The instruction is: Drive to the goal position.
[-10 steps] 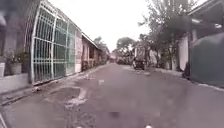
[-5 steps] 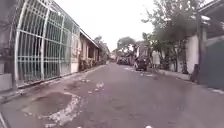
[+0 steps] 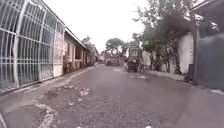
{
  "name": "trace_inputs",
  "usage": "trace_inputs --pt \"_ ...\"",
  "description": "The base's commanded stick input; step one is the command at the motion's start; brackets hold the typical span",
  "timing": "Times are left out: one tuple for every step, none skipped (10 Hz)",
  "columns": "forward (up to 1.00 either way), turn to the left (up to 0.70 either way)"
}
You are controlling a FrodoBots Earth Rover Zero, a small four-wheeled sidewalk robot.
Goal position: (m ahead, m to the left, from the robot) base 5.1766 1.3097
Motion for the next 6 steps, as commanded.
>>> trace_inputs --pt "1.0 -0.19" --pt "1.0 0.0" --pt "1.0 0.0" --pt "1.0 0.0" --pt "1.0 0.02" --pt "1.0 0.22"
